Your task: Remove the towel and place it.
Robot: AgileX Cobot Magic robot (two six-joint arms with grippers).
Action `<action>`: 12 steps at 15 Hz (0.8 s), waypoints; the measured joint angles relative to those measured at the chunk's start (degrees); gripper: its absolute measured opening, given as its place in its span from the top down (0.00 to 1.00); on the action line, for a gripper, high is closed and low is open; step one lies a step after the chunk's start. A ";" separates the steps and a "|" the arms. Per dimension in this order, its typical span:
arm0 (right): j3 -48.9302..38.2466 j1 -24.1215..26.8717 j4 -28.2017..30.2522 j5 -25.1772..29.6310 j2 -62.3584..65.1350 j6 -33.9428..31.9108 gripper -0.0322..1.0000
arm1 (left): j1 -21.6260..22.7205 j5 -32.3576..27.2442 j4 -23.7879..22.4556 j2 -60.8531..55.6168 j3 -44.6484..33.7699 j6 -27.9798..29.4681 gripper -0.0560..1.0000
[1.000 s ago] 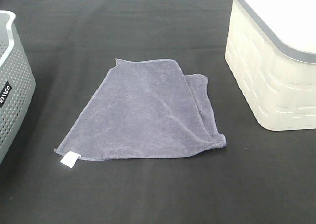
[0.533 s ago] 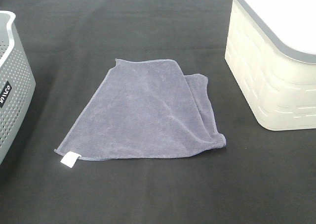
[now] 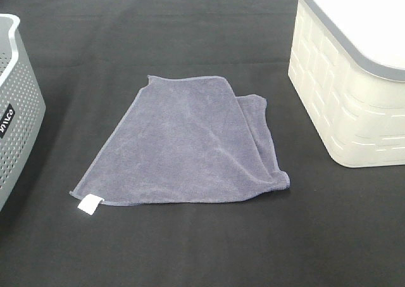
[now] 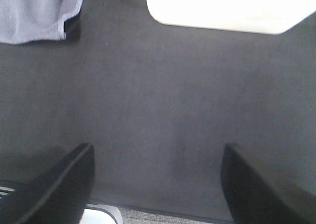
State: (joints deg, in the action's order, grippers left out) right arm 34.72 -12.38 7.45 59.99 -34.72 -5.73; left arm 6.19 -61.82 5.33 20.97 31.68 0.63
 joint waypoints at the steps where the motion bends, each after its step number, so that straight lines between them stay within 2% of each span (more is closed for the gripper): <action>1: -1.60 0.00 -0.52 0.00 2.35 0.40 0.28 | 0.00 -0.17 0.80 -2.01 -0.46 0.00 0.21; 6: -5.96 0.00 -6.70 0.23 14.15 6.59 0.28 | 0.00 0.74 2.41 -12.55 -1.83 -3.44 0.21; 9: -5.96 0.00 -7.45 0.17 19.19 7.73 0.28 | 0.00 1.55 3.78 -20.05 -2.01 -4.93 0.21; 12: -5.96 0.00 -7.45 0.17 23.89 7.73 0.28 | 0.00 1.60 4.24 -21.26 -2.46 -5.33 0.22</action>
State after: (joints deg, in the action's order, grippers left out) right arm 28.76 -12.38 0.00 60.16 -10.83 2.01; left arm 6.19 -60.22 9.57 -0.29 29.22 -4.70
